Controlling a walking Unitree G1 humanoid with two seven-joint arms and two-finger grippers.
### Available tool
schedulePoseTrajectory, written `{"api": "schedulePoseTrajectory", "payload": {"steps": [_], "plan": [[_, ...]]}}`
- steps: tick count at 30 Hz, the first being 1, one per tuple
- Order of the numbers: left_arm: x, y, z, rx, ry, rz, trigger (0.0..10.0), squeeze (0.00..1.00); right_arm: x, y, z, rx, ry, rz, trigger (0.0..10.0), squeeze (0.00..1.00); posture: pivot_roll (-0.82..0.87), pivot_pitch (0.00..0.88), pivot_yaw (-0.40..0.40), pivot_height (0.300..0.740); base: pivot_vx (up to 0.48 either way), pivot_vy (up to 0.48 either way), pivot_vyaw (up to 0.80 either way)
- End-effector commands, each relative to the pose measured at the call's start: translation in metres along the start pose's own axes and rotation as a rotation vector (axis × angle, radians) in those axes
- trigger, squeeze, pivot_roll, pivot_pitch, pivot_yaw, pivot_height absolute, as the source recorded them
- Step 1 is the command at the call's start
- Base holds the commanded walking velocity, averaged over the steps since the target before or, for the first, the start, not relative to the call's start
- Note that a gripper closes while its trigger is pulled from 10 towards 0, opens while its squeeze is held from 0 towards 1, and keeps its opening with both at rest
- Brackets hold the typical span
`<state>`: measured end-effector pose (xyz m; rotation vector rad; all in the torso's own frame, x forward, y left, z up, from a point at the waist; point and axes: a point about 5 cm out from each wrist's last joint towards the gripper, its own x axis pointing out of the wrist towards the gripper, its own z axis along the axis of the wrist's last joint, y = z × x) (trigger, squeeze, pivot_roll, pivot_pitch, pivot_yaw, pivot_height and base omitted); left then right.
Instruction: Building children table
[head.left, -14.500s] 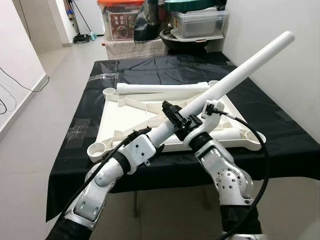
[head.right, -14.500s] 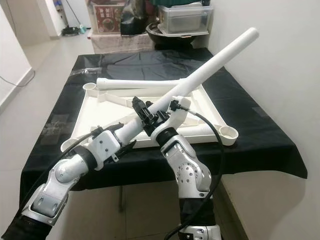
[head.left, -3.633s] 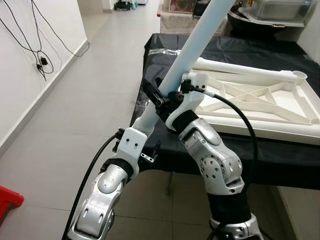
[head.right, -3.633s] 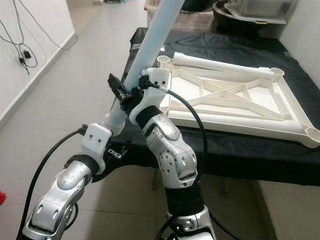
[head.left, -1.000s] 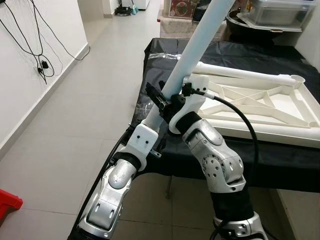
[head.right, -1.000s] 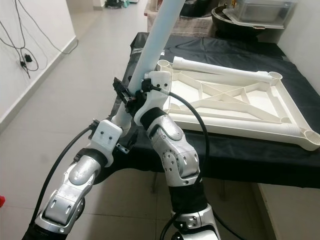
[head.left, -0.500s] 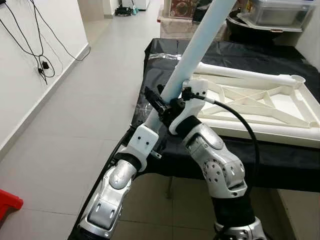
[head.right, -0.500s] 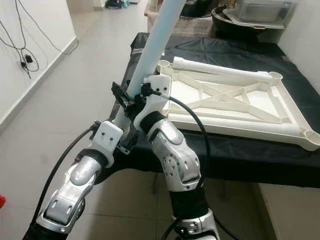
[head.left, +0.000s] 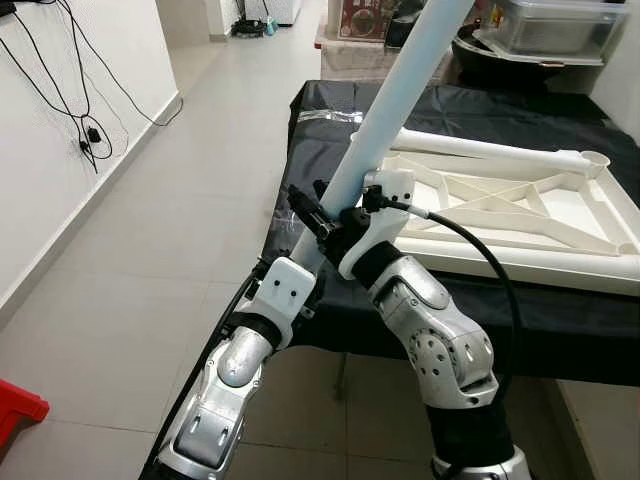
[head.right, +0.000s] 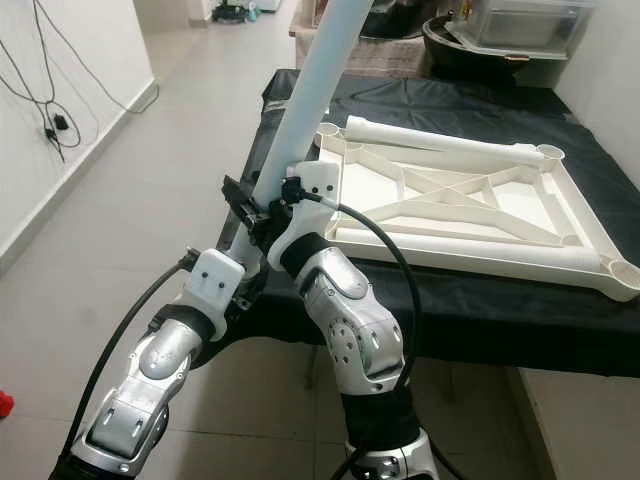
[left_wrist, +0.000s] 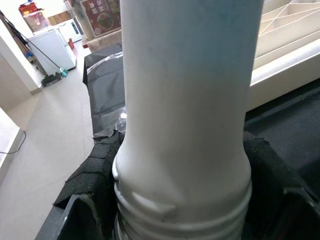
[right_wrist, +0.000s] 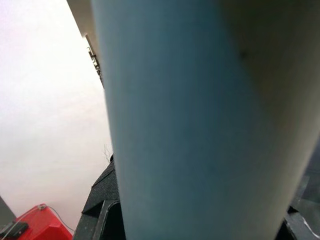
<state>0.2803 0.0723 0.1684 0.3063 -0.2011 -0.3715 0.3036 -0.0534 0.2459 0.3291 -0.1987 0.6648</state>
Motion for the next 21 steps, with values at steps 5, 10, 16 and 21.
{"api": "schedulePoseTrajectory", "payload": {"steps": [5,10,16,21], "plan": [[-0.003,-0.007,-0.004,-0.004,0.018,-0.03,0.0,0.0,0.0,0.006,0.001,-0.032,-0.015,0.026,10.0,0.0,0.02,0.082,-0.028,0.74,0.0,0.0,0.0],[-0.007,-0.005,-0.005,-0.061,0.037,-0.065,10.0,0.0,-0.001,0.002,0.001,-0.06,-0.015,0.032,10.0,1.0,0.03,0.08,-0.027,0.74,0.0,0.0,0.0],[-0.029,0.002,-0.011,-0.11,0.064,-0.221,10.0,0.0,-0.005,-0.013,0.002,-0.026,0.032,0.098,10.0,0.0,0.04,0.08,-0.026,0.74,0.0,0.0,0.0],[-0.037,0.007,-0.012,-0.119,0.079,-0.266,10.0,0.0,-0.009,-0.015,0.0,0.015,0.085,0.202,10.0,0.0,0.05,0.082,-0.025,0.74,0.0,0.0,0.0]]}}
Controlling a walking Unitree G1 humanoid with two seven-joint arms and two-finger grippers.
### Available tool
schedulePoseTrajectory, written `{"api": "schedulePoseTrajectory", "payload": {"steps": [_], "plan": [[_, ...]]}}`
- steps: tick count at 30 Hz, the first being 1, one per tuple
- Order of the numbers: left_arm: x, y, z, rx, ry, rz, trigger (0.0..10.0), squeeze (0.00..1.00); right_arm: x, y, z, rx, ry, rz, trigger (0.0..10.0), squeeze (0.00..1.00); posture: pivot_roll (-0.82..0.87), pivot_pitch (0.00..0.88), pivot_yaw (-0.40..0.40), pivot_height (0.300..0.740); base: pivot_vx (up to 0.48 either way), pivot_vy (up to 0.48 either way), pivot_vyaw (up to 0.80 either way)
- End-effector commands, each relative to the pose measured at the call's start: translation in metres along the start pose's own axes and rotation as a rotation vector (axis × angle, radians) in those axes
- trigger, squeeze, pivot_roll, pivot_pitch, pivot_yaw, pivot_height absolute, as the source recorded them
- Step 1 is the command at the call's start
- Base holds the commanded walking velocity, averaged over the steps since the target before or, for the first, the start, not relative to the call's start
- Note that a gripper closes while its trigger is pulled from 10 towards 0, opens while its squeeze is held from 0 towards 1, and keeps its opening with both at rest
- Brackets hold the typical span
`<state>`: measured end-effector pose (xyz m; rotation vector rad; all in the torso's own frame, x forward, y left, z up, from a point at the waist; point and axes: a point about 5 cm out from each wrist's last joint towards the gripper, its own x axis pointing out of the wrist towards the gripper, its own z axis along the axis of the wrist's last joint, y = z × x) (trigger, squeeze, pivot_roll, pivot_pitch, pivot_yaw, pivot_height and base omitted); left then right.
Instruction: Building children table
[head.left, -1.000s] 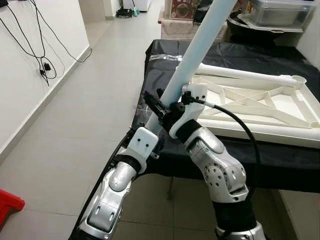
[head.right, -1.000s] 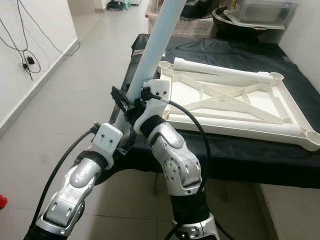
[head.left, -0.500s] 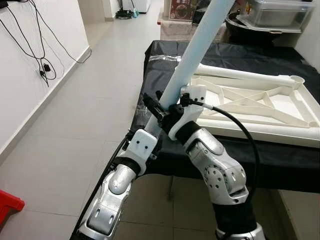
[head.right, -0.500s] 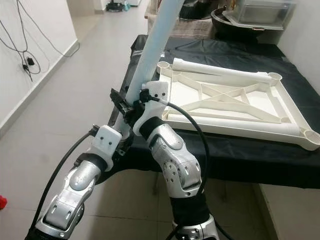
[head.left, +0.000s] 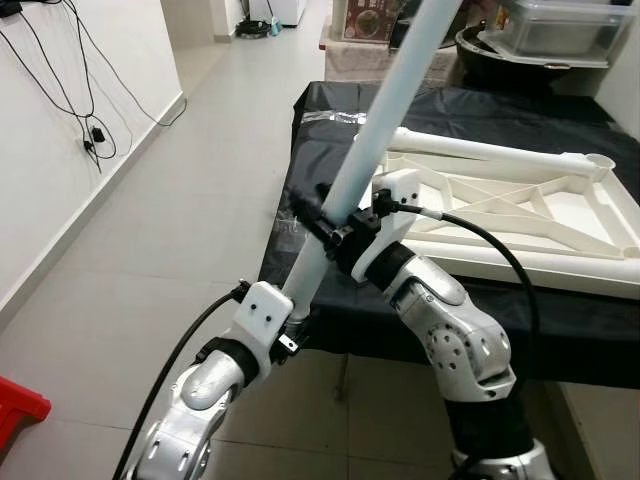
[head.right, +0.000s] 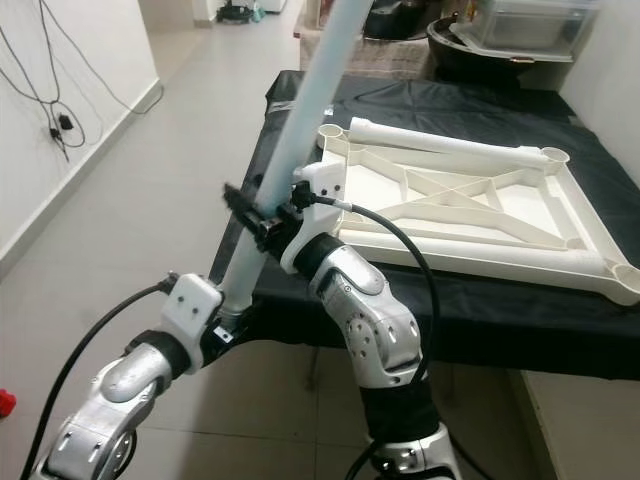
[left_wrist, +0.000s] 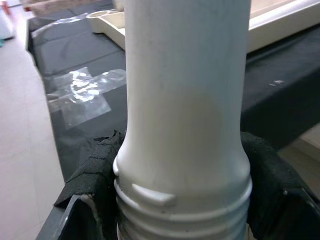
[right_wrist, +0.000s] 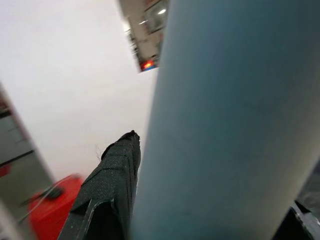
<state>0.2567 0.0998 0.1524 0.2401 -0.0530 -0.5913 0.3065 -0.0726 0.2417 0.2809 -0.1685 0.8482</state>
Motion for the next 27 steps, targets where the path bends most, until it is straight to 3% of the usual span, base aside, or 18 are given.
{"api": "schedulePoseTrajectory", "payload": {"steps": [1,4,6,13,15,27], "plan": [[-0.006,-0.005,0.003,-0.029,-0.007,-0.075,10.0,0.0,-0.002,0.004,-0.004,0.046,0.05,0.118,10.0,0.0,0.05,0.084,-0.025,0.74,0.0,0.0,0.0],[-0.009,-0.005,0.003,-0.049,-0.006,-0.122,10.0,0.0,-0.006,0.007,-0.005,0.087,0.086,0.207,10.0,0.0,0.05,0.084,-0.027,0.74,0.0,0.0,0.0],[-0.014,-0.008,0.004,-0.097,0.003,-0.219,10.0,0.0,-0.015,0.014,-0.009,0.138,0.141,0.346,10.0,0.0,0.05,0.085,-0.026,0.74,0.0,0.0,0.0],[-0.02,-0.013,0.004,-0.15,0.014,-0.315,10.0,0.0,-0.019,0.02,-0.013,0.167,0.171,0.421,10.0,0.0,0.05,0.087,-0.025,0.74,0.0,0.0,0.0],[-0.025,-0.023,0.001,-0.188,0.033,-0.387,10.0,0.0,-0.022,0.025,-0.015,0.188,0.187,0.474,10.0,0.0,0.05,0.091,-0.024,0.74,0.0,0.0,0.0],[-0.033,-0.039,-0.001,-0.245,0.057,-0.462,10.0,0.0,-0.027,0.031,-0.016,0.217,0.224,0.558,10.0,0.0,0.04,0.097,-0.022,0.74,0.0,0.0,0.0]]}}
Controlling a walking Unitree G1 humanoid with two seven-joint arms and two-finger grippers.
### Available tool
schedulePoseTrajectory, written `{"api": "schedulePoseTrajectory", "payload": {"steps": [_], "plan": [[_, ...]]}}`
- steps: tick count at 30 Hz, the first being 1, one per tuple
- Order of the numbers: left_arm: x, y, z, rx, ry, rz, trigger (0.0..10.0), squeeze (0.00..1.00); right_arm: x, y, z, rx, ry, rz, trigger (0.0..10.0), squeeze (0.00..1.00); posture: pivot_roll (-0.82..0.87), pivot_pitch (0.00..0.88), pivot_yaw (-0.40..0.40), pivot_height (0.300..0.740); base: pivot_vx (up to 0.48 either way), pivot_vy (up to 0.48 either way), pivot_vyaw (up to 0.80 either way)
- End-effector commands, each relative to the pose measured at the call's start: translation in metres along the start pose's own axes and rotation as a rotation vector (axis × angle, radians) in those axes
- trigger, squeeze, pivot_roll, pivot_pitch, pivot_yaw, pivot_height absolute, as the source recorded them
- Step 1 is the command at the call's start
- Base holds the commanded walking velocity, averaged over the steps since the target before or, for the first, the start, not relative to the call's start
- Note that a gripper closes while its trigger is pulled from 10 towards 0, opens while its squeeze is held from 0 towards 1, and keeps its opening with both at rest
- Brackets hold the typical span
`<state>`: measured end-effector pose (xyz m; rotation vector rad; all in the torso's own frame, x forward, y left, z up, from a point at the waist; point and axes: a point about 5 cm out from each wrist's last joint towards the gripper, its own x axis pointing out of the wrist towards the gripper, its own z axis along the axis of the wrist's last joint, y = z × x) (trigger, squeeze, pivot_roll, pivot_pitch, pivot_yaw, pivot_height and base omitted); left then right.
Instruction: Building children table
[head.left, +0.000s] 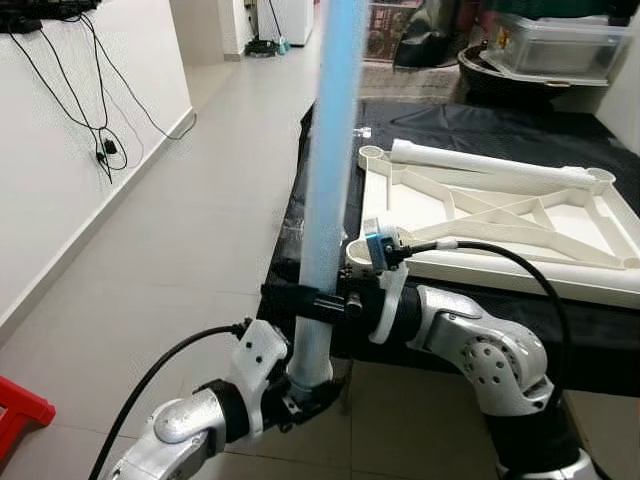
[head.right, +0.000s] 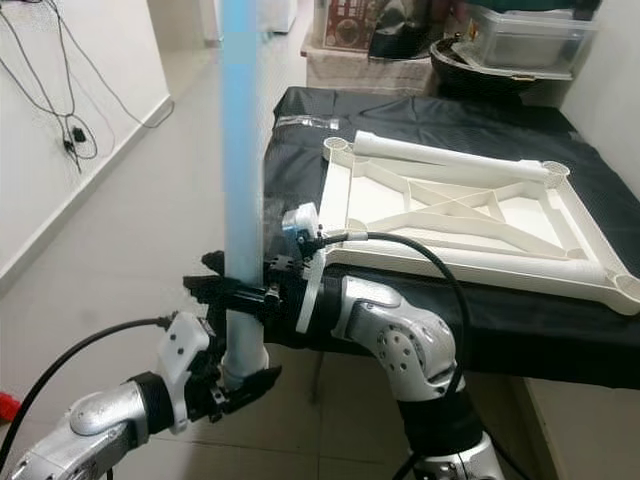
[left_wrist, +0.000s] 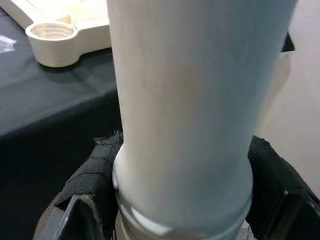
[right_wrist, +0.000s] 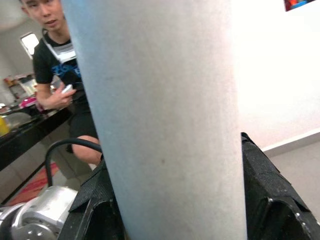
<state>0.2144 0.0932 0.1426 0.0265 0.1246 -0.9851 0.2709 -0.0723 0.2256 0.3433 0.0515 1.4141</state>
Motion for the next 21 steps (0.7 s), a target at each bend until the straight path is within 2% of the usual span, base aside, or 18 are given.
{"api": "schedulePoseTrajectory", "payload": {"steps": [1,9,14,21], "plan": [[0.001,-0.011,-0.001,-0.008,0.014,-0.067,10.0,0.0,0.003,0.005,-0.003,0.01,0.018,0.039,10.0,0.0,0.04,0.097,-0.026,0.74,0.0,0.0,0.0],[0.002,-0.017,-0.001,-0.041,0.017,-0.082,10.0,0.0,0.002,0.004,-0.007,-0.01,0.054,0.031,10.0,0.0,0.04,0.106,-0.026,0.74,0.0,0.0,0.0],[0.0,-0.02,-0.001,-0.052,0.026,-0.095,10.0,0.0,0.0,-0.001,-0.009,-0.039,0.075,-0.013,10.0,0.0,0.04,0.109,-0.025,0.74,0.0,0.0,0.0],[-0.009,-0.03,-0.005,-0.108,0.072,-0.174,10.0,0.0,-0.006,-0.006,-0.014,-0.062,0.118,-0.035,10.0,0.0,0.04,0.113,-0.029,0.74,0.0,0.0,0.0]]}}
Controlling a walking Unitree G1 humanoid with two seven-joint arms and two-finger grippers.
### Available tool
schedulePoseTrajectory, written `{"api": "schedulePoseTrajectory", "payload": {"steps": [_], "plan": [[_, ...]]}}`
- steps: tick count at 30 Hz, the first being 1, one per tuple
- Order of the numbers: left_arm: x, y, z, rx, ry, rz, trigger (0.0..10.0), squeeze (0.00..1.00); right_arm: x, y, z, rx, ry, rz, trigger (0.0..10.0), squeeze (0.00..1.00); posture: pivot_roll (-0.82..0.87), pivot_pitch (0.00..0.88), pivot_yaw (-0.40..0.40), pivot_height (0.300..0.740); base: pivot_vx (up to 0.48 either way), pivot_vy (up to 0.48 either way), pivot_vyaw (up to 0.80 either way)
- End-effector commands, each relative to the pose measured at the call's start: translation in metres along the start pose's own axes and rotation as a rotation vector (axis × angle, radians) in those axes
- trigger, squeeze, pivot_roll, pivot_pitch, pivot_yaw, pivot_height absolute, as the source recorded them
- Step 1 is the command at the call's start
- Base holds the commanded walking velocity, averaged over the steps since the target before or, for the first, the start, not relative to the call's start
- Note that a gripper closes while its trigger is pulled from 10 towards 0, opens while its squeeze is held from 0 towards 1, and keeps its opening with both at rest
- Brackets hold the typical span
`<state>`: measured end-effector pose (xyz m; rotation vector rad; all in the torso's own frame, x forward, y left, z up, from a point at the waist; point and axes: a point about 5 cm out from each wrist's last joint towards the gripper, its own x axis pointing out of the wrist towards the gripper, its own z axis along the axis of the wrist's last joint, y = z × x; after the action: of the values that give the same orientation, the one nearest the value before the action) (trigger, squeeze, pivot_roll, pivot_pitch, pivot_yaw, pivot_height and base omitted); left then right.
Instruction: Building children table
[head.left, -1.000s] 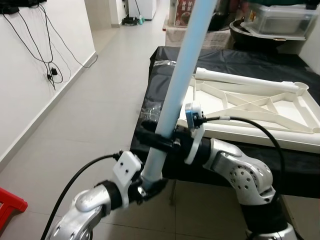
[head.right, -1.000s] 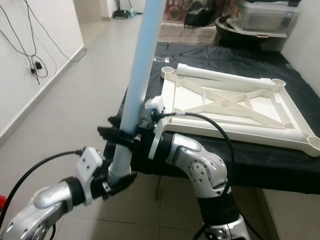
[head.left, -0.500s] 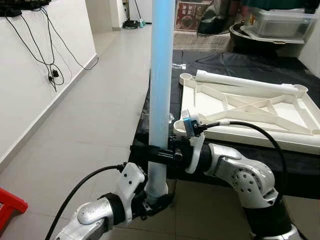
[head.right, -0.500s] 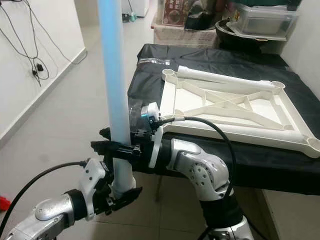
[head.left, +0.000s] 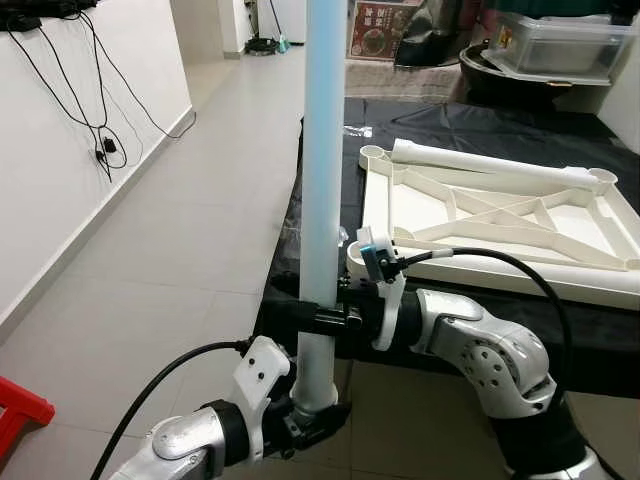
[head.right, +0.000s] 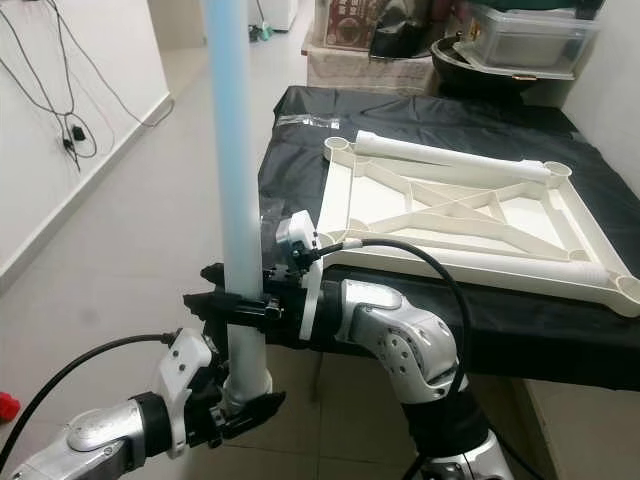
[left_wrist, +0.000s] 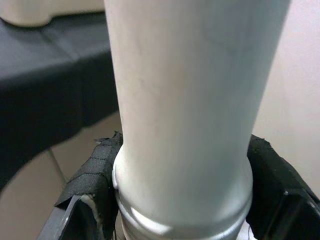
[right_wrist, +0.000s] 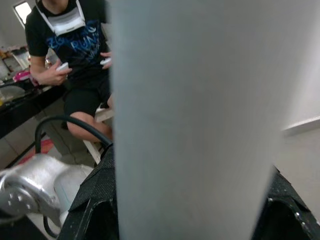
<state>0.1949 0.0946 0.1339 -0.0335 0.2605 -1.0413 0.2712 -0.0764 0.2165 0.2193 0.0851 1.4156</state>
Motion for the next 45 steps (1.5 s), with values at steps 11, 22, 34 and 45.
{"api": "schedulePoseTrajectory", "payload": {"steps": [11,22,34,45], "plan": [[0.001,-0.015,0.003,0.026,0.007,-0.105,10.0,0.0,-0.002,0.003,-0.013,0.029,0.057,0.022,10.0,0.0,0.04,0.12,-0.029,0.74,0.0,0.0,0.0],[0.0,-0.014,0.004,0.021,0.016,-0.103,10.0,0.0,0.0,0.009,-0.017,0.057,0.066,0.061,0.0,0.0,0.04,0.122,-0.028,0.74,0.0,0.0,0.0],[0.0,-0.015,-0.002,-0.012,0.053,-0.097,10.0,1.0,-0.001,0.008,-0.018,0.062,0.063,0.062,0.0,0.0,0.04,0.12,-0.027,0.74,0.0,0.0,0.0],[-0.001,-0.004,-0.007,0.03,0.054,0.043,10.0,0.0,-0.014,-0.023,0.003,-0.017,-0.026,-0.143,0.0,0.0,0.04,0.113,-0.029,0.74,0.0,0.0,0.0]]}}
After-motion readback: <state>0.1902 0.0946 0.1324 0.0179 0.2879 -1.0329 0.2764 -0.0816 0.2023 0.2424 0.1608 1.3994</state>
